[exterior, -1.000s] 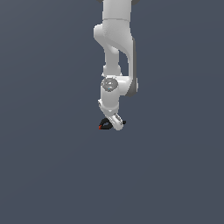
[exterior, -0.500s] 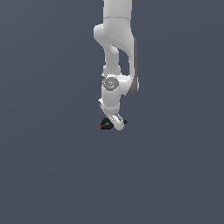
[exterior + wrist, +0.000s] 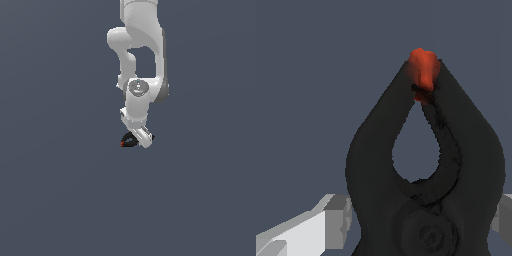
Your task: Pick up the object and move it to a goal position.
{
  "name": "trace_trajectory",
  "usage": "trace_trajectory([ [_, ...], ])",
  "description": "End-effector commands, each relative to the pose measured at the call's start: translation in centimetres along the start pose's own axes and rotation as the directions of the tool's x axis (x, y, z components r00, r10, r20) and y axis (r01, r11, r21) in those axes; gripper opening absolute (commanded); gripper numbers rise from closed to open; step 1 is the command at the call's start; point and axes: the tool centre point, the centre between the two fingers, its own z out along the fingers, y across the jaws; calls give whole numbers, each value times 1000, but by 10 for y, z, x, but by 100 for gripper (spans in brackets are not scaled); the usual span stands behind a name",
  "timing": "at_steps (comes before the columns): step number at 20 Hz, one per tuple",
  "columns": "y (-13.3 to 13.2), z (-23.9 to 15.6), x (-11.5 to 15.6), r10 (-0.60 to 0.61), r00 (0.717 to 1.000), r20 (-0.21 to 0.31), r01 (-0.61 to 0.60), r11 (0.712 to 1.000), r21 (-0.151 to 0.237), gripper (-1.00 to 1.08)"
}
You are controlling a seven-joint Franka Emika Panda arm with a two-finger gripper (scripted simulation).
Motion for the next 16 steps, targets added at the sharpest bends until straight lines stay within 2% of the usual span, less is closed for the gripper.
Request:
trace_trajectory([
  [1, -15, -20, -8, 0, 1000, -2, 0, 1000, 1, -100],
  [9, -58, -72, -31, 0, 1000, -2, 0, 1000, 1, -100],
  [16, -76, -93, -40, 0, 1000, -1, 0, 1000, 1, -100],
])
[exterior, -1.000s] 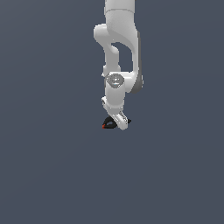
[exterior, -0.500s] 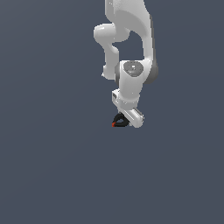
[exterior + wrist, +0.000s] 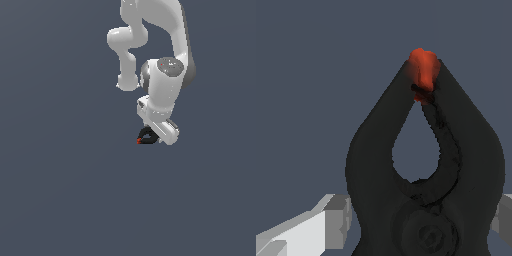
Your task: Pick up the object and move it to a goal position.
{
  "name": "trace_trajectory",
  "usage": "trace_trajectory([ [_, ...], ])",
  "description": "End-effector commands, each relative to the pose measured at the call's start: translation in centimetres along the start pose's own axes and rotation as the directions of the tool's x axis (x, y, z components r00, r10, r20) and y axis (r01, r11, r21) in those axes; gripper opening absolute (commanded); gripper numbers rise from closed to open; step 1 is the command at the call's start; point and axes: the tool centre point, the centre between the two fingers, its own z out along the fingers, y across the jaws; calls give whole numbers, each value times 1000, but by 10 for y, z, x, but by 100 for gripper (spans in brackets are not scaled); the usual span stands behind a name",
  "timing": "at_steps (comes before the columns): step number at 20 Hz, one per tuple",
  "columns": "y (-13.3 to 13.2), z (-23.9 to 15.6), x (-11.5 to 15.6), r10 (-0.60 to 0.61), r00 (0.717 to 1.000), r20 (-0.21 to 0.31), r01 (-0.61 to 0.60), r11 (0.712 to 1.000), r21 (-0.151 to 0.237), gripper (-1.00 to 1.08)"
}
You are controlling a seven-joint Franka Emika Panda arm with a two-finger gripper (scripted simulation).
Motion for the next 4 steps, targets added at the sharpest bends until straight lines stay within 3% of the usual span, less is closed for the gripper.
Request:
trace_trajectory([
  [1, -4, -5, -1, 1, 1000, 0, -1, 1000, 1, -100],
  [4, -6, -6, -2, 1, 1000, 1, -1, 1000, 1, -100],
])
